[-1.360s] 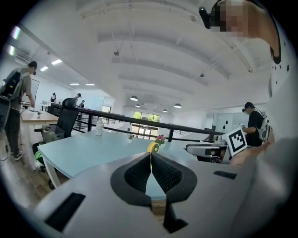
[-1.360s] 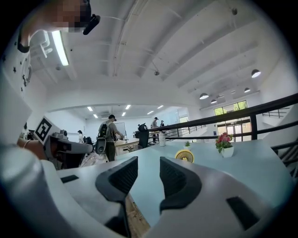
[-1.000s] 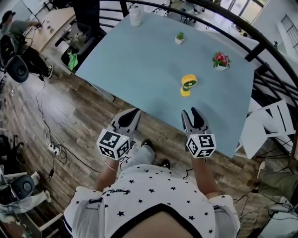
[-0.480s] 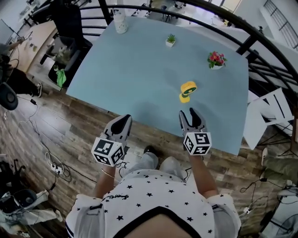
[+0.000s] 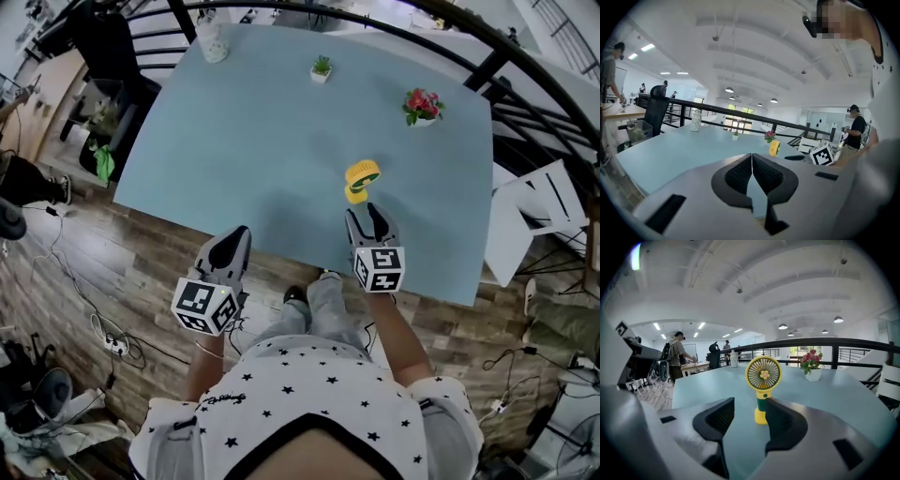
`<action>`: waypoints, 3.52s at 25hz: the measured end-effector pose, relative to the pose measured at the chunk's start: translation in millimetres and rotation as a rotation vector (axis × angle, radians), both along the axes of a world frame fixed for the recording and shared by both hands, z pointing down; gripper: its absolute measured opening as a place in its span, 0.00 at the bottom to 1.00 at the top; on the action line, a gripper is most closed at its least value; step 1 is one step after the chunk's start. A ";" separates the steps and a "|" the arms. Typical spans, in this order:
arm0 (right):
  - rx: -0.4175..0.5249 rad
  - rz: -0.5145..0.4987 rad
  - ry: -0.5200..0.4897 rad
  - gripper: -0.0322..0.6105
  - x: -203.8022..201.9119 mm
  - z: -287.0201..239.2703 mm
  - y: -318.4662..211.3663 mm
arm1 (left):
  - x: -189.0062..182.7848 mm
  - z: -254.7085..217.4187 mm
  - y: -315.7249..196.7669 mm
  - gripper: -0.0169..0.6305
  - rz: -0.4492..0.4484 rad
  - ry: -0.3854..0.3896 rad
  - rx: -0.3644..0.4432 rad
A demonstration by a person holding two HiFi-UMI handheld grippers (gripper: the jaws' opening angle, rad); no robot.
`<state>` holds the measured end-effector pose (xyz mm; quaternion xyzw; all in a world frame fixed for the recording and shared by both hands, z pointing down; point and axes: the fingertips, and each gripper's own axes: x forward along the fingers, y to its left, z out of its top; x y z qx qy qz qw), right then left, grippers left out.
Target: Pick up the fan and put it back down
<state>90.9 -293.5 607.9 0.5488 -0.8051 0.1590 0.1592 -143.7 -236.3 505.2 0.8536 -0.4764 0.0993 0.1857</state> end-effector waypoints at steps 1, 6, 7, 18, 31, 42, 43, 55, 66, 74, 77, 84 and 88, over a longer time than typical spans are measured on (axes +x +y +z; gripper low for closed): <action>-0.007 -0.001 0.007 0.35 2.4 5.2 -4.5 | 0.7 1.1 -1.5 0.07 -0.009 -0.001 -0.005; -0.016 -0.009 0.032 0.36 9.1 21.6 -30.4 | 1.4 6.8 -9.2 0.07 -0.049 -0.018 -0.031; -0.016 -0.014 0.032 0.36 9.2 24.1 -34.7 | 1.6 7.6 -10.1 0.07 -0.057 -0.019 -0.036; -0.008 -0.032 0.039 0.36 6.1 35.7 -65.5 | 1.0 11.6 -15.0 0.07 -0.109 -0.035 -0.058; 0.004 -0.023 0.041 0.32 4.9 38.7 -75.1 | -1.1 8.0 -18.5 0.07 -0.112 -0.044 -0.047; 0.040 -0.004 0.021 0.32 -0.1 17.5 -59.5 | -10.9 5.4 -10.4 0.07 -0.102 -0.034 -0.031; 0.046 -0.003 0.017 0.32 -0.7 13.7 -57.2 | -11.0 4.8 -9.3 0.07 -0.098 -0.030 -0.028; 0.106 -0.019 -0.026 0.32 -10.6 -42.7 -9.9 | -8.8 -3.9 11.3 0.07 -0.037 0.015 0.025; 0.166 -0.058 -0.028 0.32 -28.3 -89.6 32.2 | -3.4 -10.8 32.6 0.07 0.023 0.061 0.055; 0.206 -0.096 -0.046 0.32 -40.2 -124.9 57.4 | 13.2 -16.2 43.0 0.07 0.086 0.091 0.076; 0.219 -0.097 -0.059 0.32 -38.0 -137.0 64.9 | 18.0 -18.3 45.3 0.07 0.097 0.099 0.080; 0.247 -0.087 -0.080 0.32 -31.0 -159.6 80.6 | 25.5 -19.5 52.8 0.07 0.123 0.112 0.083; 0.244 -0.091 -0.073 0.32 -28.5 -162.9 88.4 | 29.6 -23.1 54.3 0.07 0.140 0.115 0.098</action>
